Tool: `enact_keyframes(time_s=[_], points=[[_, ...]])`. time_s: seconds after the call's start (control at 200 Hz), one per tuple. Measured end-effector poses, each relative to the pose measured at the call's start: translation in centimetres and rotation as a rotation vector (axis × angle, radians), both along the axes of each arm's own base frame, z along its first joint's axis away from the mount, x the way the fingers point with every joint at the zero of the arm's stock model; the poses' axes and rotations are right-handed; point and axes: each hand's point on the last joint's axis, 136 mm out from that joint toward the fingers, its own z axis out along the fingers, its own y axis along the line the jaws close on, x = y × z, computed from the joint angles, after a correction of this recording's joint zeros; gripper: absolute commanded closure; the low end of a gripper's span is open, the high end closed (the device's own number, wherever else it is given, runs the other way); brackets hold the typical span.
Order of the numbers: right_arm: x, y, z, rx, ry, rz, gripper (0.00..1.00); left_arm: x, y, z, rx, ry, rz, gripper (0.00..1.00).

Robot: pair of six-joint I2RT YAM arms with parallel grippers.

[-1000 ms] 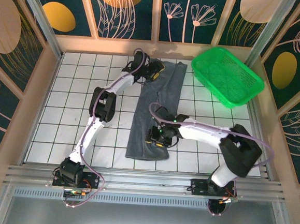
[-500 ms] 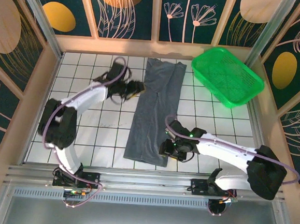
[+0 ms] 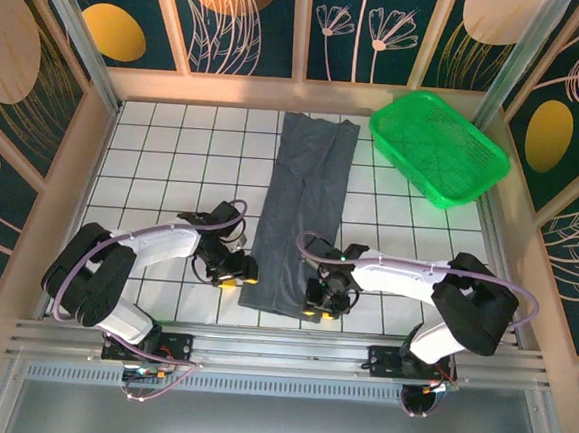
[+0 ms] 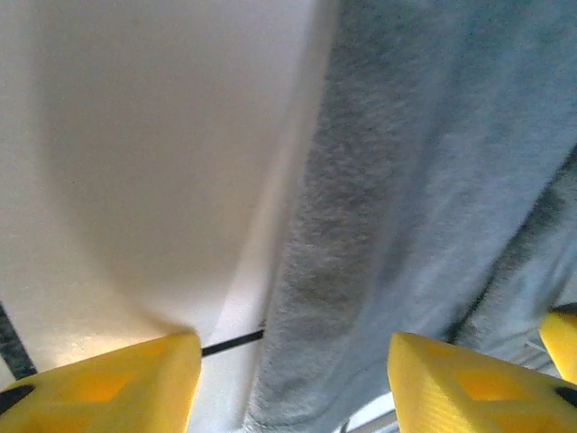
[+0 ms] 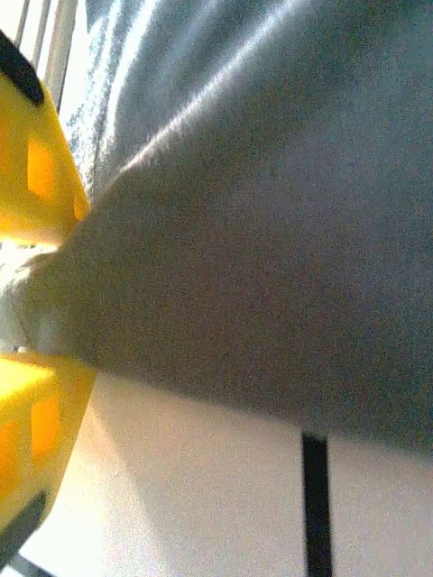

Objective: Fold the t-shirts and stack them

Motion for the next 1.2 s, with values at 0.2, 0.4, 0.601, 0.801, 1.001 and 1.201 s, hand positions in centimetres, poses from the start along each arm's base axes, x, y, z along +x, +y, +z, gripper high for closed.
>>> enact_keyframes(time_s=[0.2, 0.4, 0.601, 0.801, 1.001, 1.201], points=[[0.2, 0.3, 0.0, 0.002, -0.003, -0.017, 0.95, -0.4, 0.0, -0.3, 0.045, 0.014, -0.066, 0.45], [0.5, 0.9, 0.2, 0.028, -0.017, -0.034, 1.0, -1.4, -0.9, -0.3, 0.034, 0.017, -0.094, 0.56], [0.4, 0.6, 0.5, 0.04, -0.029, -0.039, 1.0, -3.7, -2.1, -0.9, 0.029, 0.084, -0.12, 1.0], [0.6, 0.5, 1.8, 0.07, -0.059, -0.042, 1.0, -4.8, -2.7, -0.4, 0.0, 0.122, -0.13, 1.0], [0.9, -0.2, 3.7, 0.101, -0.079, -0.073, 1.0, -4.8, -3.4, 1.8, -0.03, 0.117, -0.11, 1.0], [7.6, -1.1, 7.4, 0.148, -0.157, -0.237, 1.0, 3.6, -5.8, 7.5, -0.12, -0.07, 0.022, 1.0]])
